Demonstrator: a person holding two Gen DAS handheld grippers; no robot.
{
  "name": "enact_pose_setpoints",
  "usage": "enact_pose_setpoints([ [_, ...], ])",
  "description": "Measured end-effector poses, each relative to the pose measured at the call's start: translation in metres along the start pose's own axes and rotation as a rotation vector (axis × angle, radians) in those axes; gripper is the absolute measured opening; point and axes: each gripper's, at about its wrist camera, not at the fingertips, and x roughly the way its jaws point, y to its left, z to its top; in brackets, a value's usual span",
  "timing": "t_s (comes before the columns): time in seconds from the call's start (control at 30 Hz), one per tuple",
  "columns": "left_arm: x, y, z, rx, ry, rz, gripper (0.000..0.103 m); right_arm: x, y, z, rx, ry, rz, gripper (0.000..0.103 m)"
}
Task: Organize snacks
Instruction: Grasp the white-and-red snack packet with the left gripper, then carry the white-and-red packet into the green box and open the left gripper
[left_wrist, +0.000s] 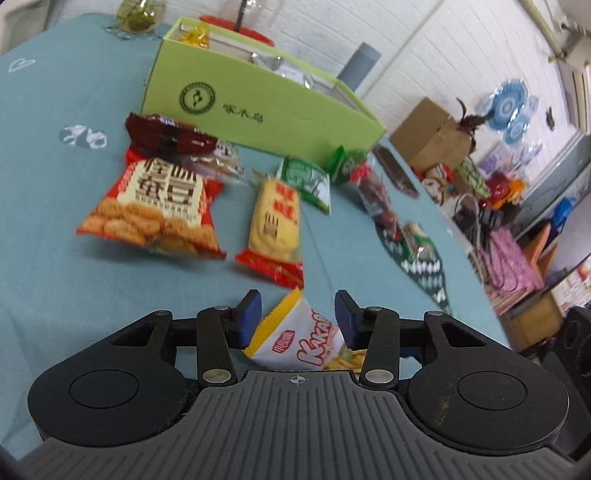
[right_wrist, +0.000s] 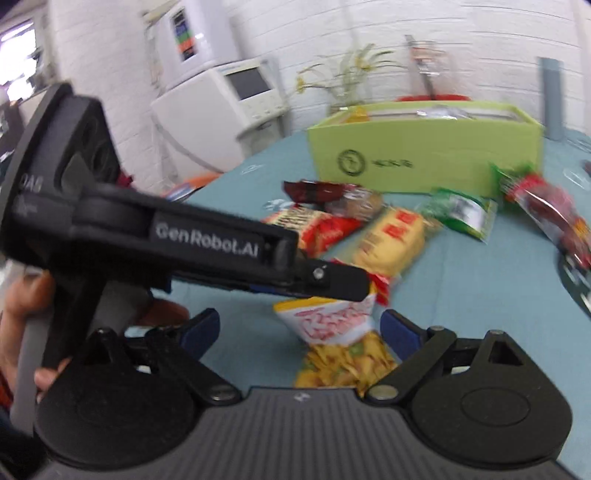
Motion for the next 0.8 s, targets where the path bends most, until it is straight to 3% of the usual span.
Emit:
enact_pose_setpoints([
  [0.07,-0.005,-0.003,-0.004,0.001,-0.014,0.046,0.031,-0.009,0.001,-0.007,0.0,-0.009,-0.048,0.093],
  [0.13,-0.019,-0.004,-0.007,0.0,-0.055,0.059,0.061,-0.019,0.001,-0.009,-0.015,-0.035,-0.079,0.093],
  [0.2,-0.033,-0.005,-0.011,-0.023,-0.09,0.076,0.068,-0.022,0.002,-0.009,-0.04,-0.041,-0.093,0.093],
  [0.33,-0.035,-0.008,-0.021,-0.036,-0.039,0.033,0.058,-0.012,0.0,-0.009,-0.068,-0.017,-0.08,0.093],
  [0.43,-0.021,-0.01,-0.023,-0.037,-0.004,0.062,0.05,-0.005,0.002,-0.01,-0.09,-0.005,-0.093,0.09],
  [0.5,-0.015,-0.01,-0.025,-0.026,0.0,0.05,0.047,-0.001,0.001,-0.013,-0.096,0.012,-0.101,0.078],
  [0.57,-0.011,-0.013,-0.026,-0.004,0.001,0.056,0.031,0.001,0.001,-0.017,-0.108,0.007,-0.114,0.067],
  [0.6,-0.007,-0.014,-0.026,0.0,0.02,0.03,0.014,0.0,0.003,-0.017,-0.119,0.009,-0.125,0.062],
  [0.63,-0.006,-0.012,-0.027,-0.027,0.038,-0.005,0.011,-0.002,0.004,-0.016,-0.11,0.016,-0.132,0.061],
  [0.8,-0.026,-0.025,-0.008,-0.016,-0.004,-0.069,0.007,-0.024,0.004,0.005,-0.096,-0.042,-0.119,0.058],
])
